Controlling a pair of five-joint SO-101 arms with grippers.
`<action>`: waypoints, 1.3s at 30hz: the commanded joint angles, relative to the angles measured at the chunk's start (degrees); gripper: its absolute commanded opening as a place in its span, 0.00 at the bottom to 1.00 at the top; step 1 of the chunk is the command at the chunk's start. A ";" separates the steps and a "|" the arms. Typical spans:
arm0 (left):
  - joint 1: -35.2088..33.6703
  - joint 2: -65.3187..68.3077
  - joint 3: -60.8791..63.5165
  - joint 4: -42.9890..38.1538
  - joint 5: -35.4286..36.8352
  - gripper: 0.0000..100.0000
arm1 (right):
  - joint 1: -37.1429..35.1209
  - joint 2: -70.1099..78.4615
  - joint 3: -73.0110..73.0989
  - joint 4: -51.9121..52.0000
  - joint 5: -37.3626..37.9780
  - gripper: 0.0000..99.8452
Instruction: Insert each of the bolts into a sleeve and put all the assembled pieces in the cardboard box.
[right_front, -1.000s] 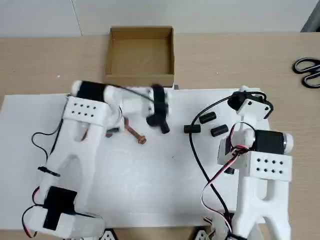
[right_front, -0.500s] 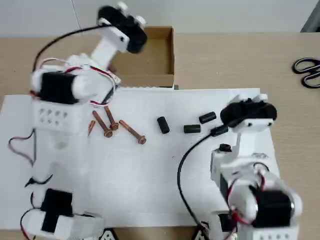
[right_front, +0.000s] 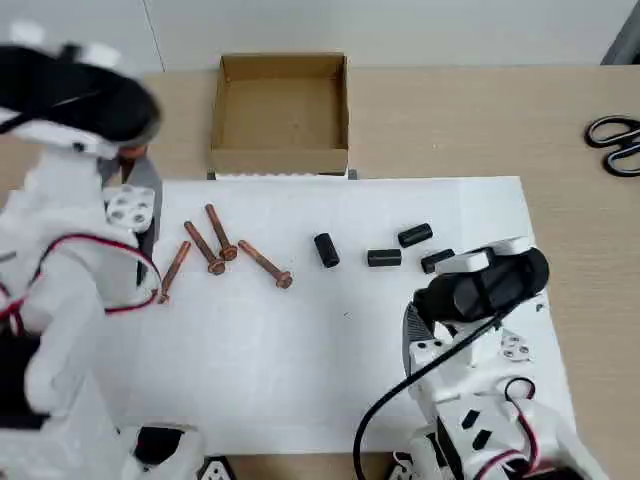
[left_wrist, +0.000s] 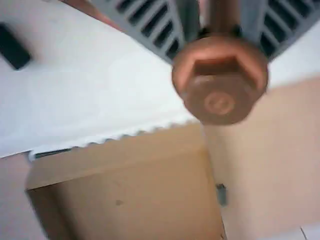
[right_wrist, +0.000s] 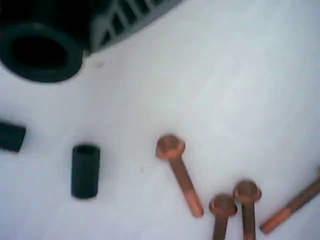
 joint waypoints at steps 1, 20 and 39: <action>0.44 -7.47 8.31 -0.18 13.27 0.01 | -0.22 -4.18 3.87 -7.43 0.62 0.00; 14.68 -44.75 61.05 -34.81 42.90 0.01 | -18.42 -18.59 25.76 -27.74 0.79 0.00; 30.15 -56.09 75.82 -46.59 45.01 0.01 | -26.42 -18.68 31.03 -26.95 4.75 0.00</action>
